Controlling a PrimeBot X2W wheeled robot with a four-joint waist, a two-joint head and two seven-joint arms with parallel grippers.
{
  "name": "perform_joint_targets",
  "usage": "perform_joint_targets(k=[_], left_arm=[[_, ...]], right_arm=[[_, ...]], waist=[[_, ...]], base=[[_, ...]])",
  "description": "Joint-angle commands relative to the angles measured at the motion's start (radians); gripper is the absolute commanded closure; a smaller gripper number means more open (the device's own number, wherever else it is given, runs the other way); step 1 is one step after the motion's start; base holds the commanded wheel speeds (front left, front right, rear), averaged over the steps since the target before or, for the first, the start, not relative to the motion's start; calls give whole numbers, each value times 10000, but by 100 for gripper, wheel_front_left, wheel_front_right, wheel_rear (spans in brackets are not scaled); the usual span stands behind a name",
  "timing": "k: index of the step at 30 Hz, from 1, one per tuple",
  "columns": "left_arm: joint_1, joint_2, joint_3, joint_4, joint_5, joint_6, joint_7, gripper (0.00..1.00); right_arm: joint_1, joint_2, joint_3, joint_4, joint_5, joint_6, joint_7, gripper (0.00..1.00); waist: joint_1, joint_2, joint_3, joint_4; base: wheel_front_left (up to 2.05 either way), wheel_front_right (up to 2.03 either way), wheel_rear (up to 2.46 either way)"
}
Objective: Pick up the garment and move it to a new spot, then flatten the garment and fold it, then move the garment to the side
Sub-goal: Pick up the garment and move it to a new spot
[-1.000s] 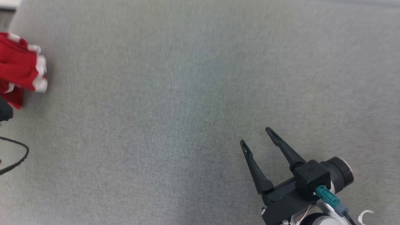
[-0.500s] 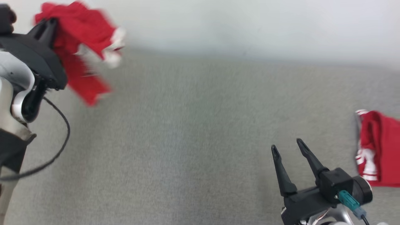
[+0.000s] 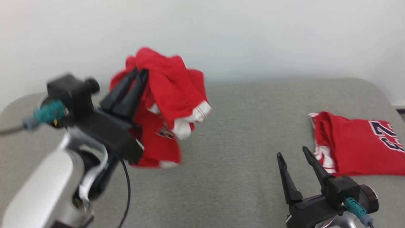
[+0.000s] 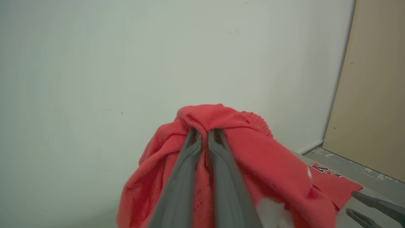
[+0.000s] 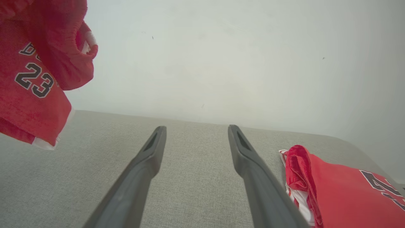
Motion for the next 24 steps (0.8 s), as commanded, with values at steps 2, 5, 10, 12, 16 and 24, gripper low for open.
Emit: perform_joint_targets(k=[2, 5, 10, 12, 16, 24], left_arm=[[746, -150, -74, -339, 268, 403, -445, 100], [1411, -438, -62, -476, 214, 716, -977, 100], [2121, -883, -131, -178, 227, 809, -1863, 100], [2304, -1067, -214, 149, 335, 820, -2232, 100], [2595, -1442, -309, 1090, 295, 740, -2873, 100], [2690, -1717, -543, 3323, 814, 1006, -3504, 0]], right_arm=[[30, 11, 128, -70, -70, -25, 53, 0], [-42, 10, 264, -96, -15, -25, 88, 0], [-180, 10, 443, -50, 42, -25, 33, 0], [-258, 10, 513, -6, 87, -25, -15, 0], [-359, 10, 567, 112, 183, -25, -105, 0], [-496, 5, 737, 301, 261, -25, -179, 0]], waist=[[1, 1, 144, -993], [1, 1, 358, -1438], [1, 1, 750, -2011], [1, 1, 870, -2194], [1, 1, 1070, -2456], [1, 1, 1211, -2656]], base=[[0, 0, 0], [0, 0, 0], [0, 0, 0], [0, 0, 0], [0, 0, 0], [0, 0, 0]])
